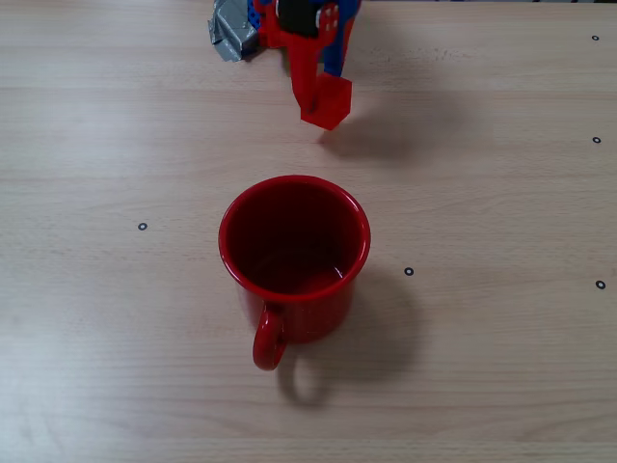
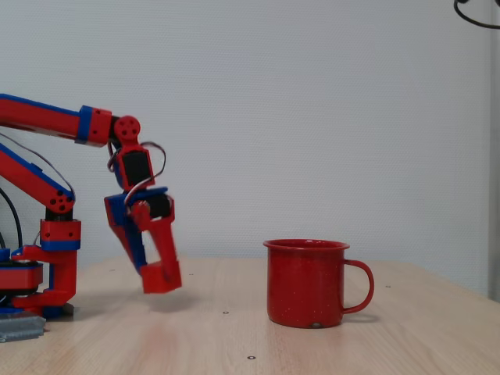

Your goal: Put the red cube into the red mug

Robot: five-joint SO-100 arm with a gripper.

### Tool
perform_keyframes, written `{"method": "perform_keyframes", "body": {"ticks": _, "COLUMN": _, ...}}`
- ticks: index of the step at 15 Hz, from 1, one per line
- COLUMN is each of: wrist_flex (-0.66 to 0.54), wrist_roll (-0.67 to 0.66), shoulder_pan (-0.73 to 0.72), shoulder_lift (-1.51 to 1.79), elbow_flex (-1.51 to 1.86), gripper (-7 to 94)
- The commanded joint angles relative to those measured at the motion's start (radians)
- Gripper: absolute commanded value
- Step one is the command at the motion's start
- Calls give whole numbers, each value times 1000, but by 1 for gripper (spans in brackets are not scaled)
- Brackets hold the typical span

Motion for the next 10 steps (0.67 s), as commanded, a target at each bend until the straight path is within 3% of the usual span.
{"method": "perform_keyframes", "body": {"ticks": 1, "wrist_flex": 8, "wrist_roll": -206, "shoulder_pan": 14, "shoulder_lift": 8, "elbow_flex": -140, "gripper": 0}}
{"method": "perform_keyframes", "body": {"ticks": 6, "wrist_flex": 187, "wrist_roll": -690, "shoulder_pan": 137, "shoulder_lift": -40, "elbow_flex": -411, "gripper": 1}}
{"method": "perform_keyframes", "body": {"ticks": 10, "wrist_flex": 308, "wrist_roll": -827, "shoulder_pan": 190, "shoulder_lift": -106, "elbow_flex": -644, "gripper": 1}}
